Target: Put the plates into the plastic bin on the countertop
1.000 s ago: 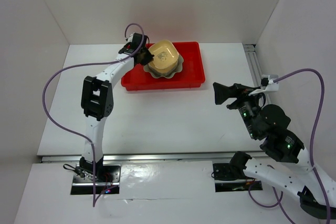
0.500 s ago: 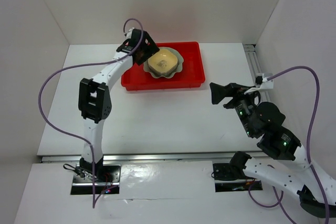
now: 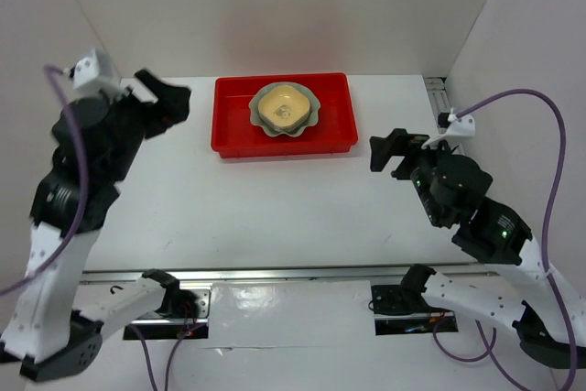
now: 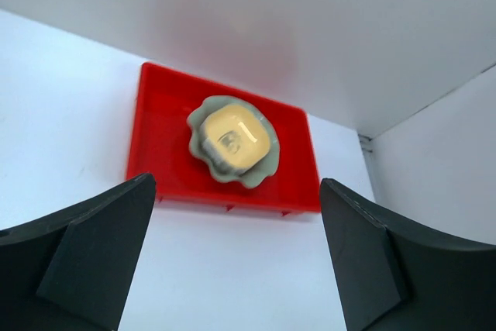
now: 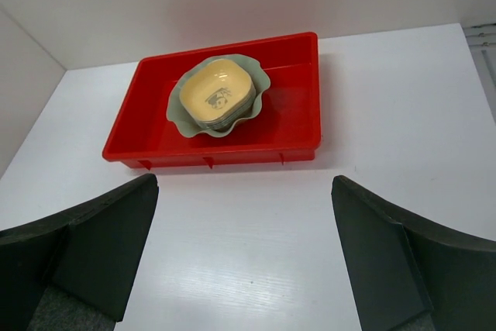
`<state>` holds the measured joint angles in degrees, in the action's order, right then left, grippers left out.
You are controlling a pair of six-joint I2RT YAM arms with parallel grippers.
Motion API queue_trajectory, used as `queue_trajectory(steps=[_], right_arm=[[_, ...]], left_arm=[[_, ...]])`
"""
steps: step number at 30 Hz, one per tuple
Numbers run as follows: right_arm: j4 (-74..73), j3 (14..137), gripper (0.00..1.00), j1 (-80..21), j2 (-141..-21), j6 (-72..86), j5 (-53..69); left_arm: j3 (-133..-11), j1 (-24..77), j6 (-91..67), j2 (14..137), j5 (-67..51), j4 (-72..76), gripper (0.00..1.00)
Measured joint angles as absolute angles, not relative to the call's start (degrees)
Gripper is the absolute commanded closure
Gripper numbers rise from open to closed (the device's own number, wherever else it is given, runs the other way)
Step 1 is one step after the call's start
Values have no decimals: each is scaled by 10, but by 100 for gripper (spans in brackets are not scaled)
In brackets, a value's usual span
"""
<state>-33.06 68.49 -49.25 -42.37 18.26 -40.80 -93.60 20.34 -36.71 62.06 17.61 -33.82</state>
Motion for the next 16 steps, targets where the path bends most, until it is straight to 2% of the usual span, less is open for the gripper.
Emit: queue_trajectory(steps=[6, 16], right_arm=[[-353, 712, 0, -493, -403, 170, -404], [-358, 710, 0, -493, -389, 157, -399]], left_arm=[[-825, 206, -354, 432, 197, -444, 0], [-795, 206, -321, 318, 211, -565, 0]])
